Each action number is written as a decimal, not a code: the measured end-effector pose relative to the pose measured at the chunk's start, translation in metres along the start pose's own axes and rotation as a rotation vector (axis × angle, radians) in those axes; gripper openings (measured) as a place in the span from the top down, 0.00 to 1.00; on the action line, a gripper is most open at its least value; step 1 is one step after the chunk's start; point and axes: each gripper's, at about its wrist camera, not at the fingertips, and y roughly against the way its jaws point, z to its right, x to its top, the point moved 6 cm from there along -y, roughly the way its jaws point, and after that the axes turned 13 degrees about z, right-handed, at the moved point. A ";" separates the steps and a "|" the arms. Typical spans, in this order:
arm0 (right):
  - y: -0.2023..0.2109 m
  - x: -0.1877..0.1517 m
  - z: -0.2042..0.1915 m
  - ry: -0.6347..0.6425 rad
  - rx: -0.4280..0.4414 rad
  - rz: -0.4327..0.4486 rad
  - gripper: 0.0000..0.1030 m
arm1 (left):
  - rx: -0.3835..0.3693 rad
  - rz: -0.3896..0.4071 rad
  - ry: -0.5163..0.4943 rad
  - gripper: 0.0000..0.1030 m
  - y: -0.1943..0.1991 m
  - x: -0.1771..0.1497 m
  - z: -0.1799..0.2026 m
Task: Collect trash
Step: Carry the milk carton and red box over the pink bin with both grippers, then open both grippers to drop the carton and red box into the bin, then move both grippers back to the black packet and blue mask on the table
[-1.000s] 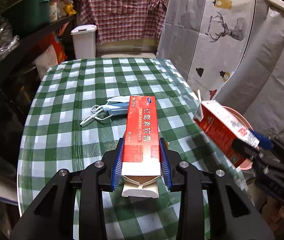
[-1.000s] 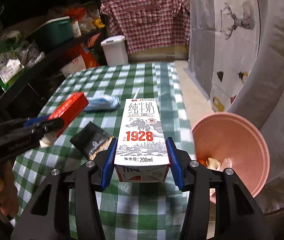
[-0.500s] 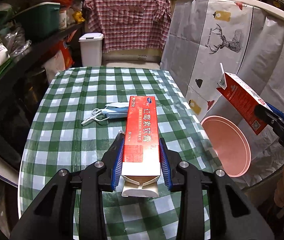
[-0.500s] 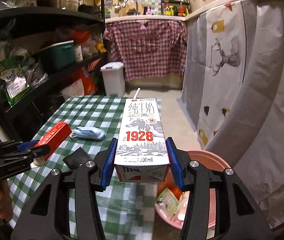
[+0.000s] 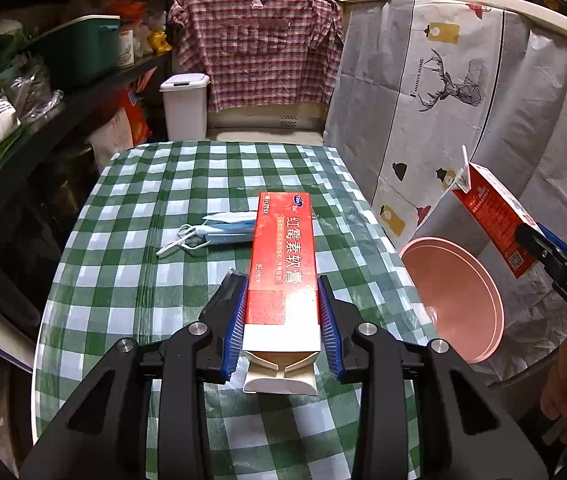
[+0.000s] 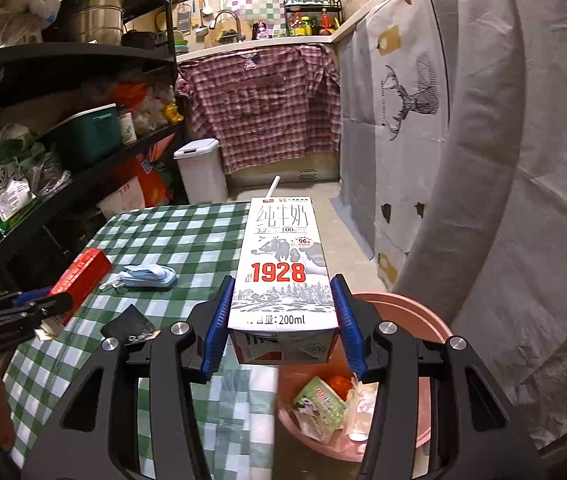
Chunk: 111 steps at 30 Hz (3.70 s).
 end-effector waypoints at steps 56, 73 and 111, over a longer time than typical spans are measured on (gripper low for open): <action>0.000 -0.009 0.104 -0.152 -0.115 -0.046 0.53 | -0.177 -0.035 -0.094 0.67 -0.056 -0.005 0.145; -0.017 -0.016 0.116 -0.196 -0.137 -0.088 0.53 | -0.277 -0.112 -0.102 0.67 -0.086 -0.021 0.197; -0.008 -0.002 0.065 -0.125 -0.025 -0.028 0.82 | -0.208 0.015 -0.144 0.75 0.000 0.064 0.058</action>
